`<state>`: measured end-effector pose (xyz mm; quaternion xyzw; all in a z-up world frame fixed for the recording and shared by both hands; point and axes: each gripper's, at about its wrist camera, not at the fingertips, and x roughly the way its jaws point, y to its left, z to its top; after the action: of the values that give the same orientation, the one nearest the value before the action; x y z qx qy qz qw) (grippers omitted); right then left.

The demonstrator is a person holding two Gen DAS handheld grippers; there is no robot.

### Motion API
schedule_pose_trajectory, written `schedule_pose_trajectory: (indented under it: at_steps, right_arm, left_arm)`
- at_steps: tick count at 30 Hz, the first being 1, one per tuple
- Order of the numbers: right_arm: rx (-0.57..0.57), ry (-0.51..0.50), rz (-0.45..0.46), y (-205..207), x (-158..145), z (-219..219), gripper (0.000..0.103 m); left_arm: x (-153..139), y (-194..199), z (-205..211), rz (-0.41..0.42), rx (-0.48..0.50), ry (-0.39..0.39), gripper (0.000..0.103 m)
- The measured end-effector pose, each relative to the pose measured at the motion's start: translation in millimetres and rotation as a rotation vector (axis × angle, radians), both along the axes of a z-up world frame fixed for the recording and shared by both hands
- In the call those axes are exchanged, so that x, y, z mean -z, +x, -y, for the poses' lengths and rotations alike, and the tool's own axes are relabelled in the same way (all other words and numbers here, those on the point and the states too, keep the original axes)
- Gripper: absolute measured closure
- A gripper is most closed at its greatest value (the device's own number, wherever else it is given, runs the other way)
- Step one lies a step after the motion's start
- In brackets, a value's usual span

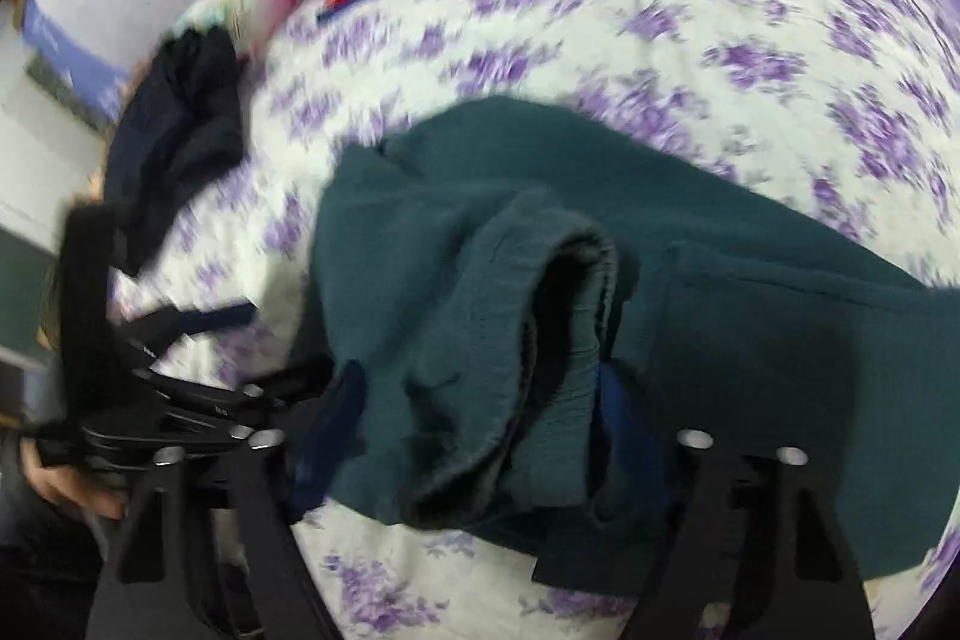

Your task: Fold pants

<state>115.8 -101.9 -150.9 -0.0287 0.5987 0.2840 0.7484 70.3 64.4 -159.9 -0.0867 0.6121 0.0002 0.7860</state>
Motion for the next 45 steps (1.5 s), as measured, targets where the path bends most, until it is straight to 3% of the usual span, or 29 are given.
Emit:
schedule_pose_trajectory:
  at_steps: [2,6,21,28,35,42,45]
  right_arm:
    - [-0.001,-0.008,0.005,-2,6,0,0.055]
    - [0.02,0.032,-0.012,2,2,9,0.076]
    - [-0.011,0.173,0.046,-11,-43,13,0.078]
    - [0.088,0.234,0.129,-11,-88,72,0.078]
    - [0.249,0.132,0.124,-4,-68,140,0.078]
    - [0.326,-0.023,0.15,4,-45,167,0.078]
    - [0.337,-0.045,0.162,6,-44,175,0.078]
  left_arm:
    - [0,0,-1,0.001,-0.006,-0.003,0.005]
    - [-1,-2,-2,0.005,-0.014,-0.005,0.005]
    - [-28,-5,25,0.069,0.047,0.022,0.005]
    - [-41,-6,30,0.107,0.071,-0.016,0.005]
    - [-31,-2,30,0.075,0.063,-0.023,0.005]
    - [-27,-3,44,0.062,0.127,0.002,0.005]
    - [-25,-5,45,0.058,0.133,0.007,0.005]
